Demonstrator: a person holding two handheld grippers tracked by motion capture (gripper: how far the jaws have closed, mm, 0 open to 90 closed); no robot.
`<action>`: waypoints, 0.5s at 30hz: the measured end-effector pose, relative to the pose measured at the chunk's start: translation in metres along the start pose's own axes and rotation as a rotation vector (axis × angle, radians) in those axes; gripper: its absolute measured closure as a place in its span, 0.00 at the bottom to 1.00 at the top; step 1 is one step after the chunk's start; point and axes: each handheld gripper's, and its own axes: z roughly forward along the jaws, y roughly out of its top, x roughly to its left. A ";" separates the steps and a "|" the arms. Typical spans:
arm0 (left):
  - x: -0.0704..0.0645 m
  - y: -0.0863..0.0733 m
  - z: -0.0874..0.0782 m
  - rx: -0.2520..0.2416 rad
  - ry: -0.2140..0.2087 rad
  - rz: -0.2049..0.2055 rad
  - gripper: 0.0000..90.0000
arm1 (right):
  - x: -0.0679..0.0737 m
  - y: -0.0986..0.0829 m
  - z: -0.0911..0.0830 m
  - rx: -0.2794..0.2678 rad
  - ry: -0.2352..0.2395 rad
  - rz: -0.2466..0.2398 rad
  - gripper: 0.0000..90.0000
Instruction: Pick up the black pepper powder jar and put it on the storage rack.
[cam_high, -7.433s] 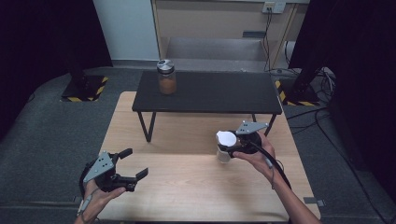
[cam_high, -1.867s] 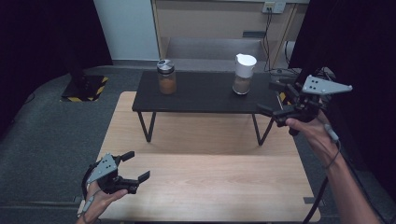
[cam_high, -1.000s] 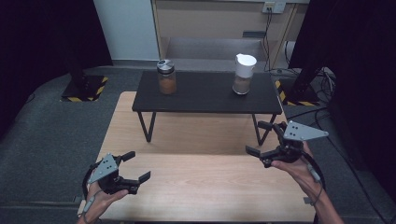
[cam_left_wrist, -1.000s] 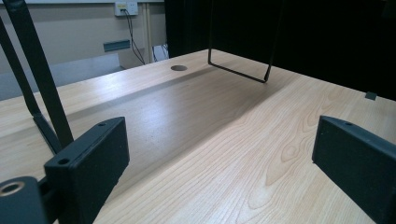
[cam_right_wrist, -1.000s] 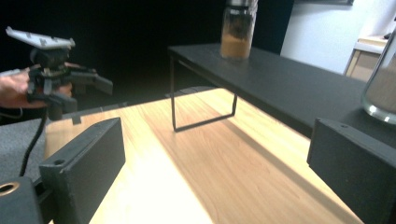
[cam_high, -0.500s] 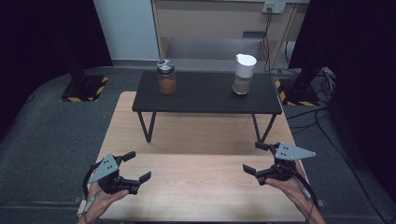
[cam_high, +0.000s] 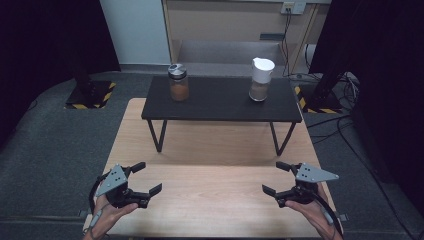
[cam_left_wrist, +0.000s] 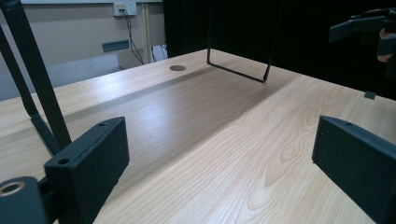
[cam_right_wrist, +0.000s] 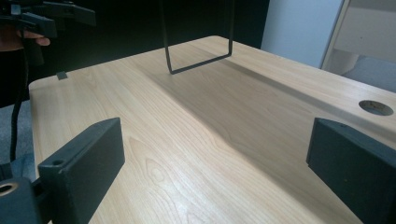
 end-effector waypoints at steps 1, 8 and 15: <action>0.000 0.000 0.000 0.001 0.000 0.001 0.03 | 0.000 -0.003 -0.001 0.001 -0.002 0.009 0.05; 0.000 0.000 0.000 -0.002 0.003 0.006 0.03 | 0.002 -0.011 -0.005 -0.004 -0.017 0.018 0.05; -0.001 0.000 -0.002 -0.011 0.007 0.019 0.03 | 0.002 -0.016 -0.007 -0.015 -0.025 0.039 0.05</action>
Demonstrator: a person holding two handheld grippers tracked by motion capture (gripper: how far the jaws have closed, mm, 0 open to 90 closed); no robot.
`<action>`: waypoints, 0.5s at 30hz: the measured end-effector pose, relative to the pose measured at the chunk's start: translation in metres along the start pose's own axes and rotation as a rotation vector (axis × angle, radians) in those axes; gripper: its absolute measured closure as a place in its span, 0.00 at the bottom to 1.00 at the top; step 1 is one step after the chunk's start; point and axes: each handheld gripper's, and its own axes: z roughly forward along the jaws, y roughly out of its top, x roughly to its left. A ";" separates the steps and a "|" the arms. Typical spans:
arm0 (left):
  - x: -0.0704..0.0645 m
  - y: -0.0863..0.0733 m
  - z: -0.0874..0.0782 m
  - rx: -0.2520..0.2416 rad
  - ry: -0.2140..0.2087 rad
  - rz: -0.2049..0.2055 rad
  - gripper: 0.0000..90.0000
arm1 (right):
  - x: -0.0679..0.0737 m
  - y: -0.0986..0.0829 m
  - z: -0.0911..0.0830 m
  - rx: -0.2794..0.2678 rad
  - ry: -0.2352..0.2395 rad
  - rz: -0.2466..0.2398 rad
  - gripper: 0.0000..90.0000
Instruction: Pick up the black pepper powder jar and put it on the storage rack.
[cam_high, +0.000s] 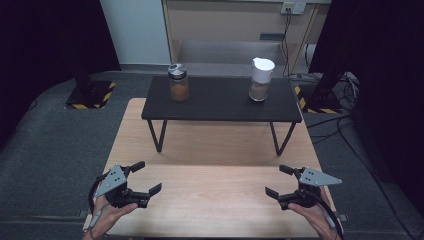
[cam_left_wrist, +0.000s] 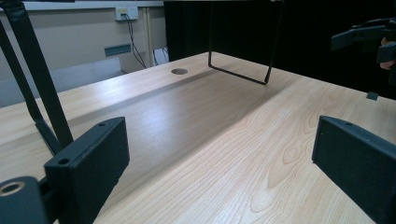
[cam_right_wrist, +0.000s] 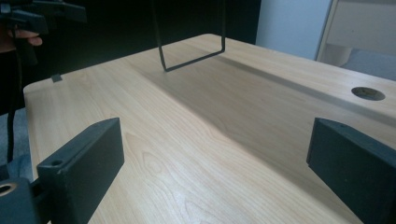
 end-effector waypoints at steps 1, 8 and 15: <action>0.000 0.000 0.000 -0.002 0.000 0.001 0.03 | 0.000 0.000 -0.001 -0.003 -0.001 -0.001 0.05; -0.004 0.001 -0.001 -0.013 0.009 0.030 0.03 | 0.003 -0.003 -0.002 0.013 -0.018 -0.001 0.05; -0.006 0.000 -0.003 -0.022 0.039 0.025 0.03 | 0.007 -0.007 -0.010 -0.013 -0.083 0.031 0.05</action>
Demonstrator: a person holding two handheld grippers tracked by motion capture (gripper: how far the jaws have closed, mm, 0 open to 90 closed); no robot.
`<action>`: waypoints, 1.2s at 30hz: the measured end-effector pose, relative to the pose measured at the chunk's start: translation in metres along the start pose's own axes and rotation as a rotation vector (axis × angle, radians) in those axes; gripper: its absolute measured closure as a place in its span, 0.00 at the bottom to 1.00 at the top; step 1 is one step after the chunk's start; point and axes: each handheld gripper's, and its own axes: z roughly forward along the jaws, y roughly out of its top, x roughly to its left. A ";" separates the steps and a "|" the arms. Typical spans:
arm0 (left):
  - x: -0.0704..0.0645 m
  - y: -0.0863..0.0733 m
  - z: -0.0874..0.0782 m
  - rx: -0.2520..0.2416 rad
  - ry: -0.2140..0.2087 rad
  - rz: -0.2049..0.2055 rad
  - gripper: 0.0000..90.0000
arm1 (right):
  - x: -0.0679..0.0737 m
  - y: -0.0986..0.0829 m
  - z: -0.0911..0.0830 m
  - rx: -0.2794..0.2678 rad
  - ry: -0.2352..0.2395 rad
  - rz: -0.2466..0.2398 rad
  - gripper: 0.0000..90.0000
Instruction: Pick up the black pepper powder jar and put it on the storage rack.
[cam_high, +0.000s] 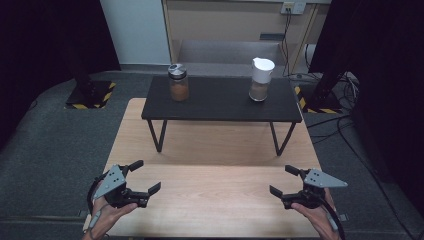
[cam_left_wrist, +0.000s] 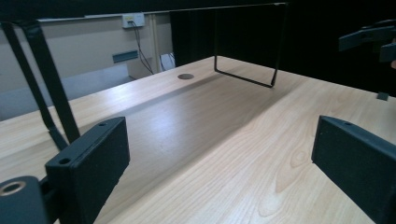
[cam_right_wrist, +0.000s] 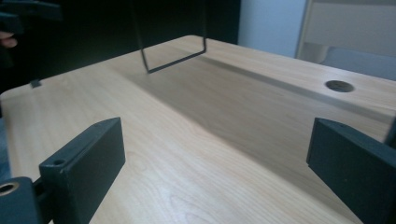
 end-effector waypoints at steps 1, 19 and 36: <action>0.000 0.000 -0.001 -0.005 0.003 0.001 0.03 | 0.000 -0.001 -0.001 -0.005 -0.014 0.005 0.05; -0.004 -0.005 -0.010 -0.052 0.093 0.003 0.04 | -0.002 -0.006 -0.019 -0.049 -0.095 0.034 0.05; -0.001 -0.005 -0.008 -0.042 0.065 0.010 0.04 | -0.007 -0.010 -0.021 -0.077 -0.074 0.041 0.05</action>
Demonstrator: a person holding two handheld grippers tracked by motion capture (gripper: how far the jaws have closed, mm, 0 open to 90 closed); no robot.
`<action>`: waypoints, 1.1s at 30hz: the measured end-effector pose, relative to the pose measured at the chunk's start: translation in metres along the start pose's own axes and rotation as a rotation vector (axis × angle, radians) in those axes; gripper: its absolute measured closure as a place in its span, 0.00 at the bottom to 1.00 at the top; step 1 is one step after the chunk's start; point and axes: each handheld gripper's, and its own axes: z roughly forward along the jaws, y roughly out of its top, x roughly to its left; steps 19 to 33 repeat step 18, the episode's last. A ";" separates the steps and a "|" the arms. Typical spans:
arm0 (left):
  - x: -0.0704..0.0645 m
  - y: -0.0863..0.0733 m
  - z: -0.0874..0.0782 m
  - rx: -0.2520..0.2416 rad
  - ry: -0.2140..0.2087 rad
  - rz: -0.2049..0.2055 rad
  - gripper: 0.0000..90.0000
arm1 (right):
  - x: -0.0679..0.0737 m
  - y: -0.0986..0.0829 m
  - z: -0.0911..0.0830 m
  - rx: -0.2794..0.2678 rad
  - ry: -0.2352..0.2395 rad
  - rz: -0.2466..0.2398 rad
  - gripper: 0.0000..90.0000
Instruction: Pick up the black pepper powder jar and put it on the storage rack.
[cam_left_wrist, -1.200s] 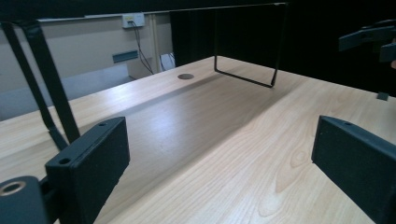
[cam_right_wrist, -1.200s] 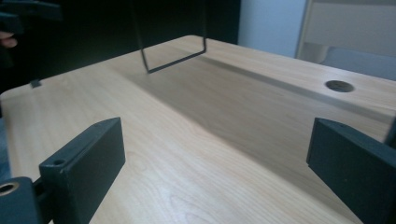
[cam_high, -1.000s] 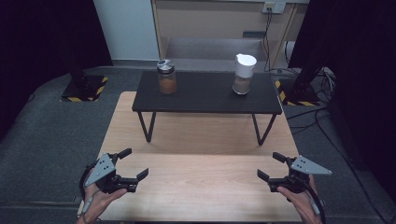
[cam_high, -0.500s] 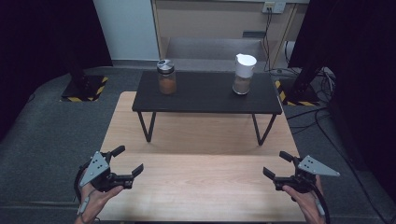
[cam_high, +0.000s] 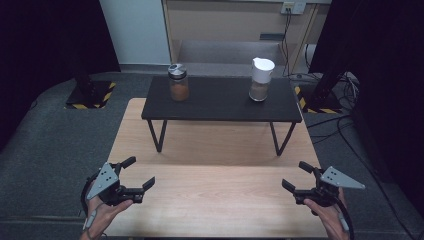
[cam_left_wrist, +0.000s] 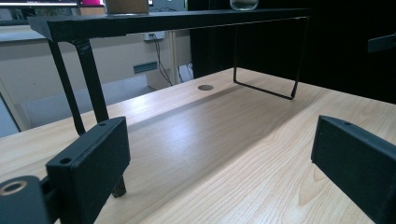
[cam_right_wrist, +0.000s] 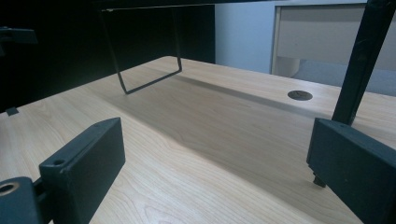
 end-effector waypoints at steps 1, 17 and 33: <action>0.000 0.000 0.000 0.001 -0.001 -0.001 0.04 | 0.000 0.000 0.000 0.000 0.000 0.001 0.05; -0.005 0.004 0.003 0.003 -0.008 0.016 0.04 | -0.002 -0.005 0.000 -0.028 0.000 0.019 0.04; -0.006 0.004 0.003 -0.002 -0.009 0.011 0.04 | -0.002 -0.005 0.000 -0.028 0.000 0.019 0.04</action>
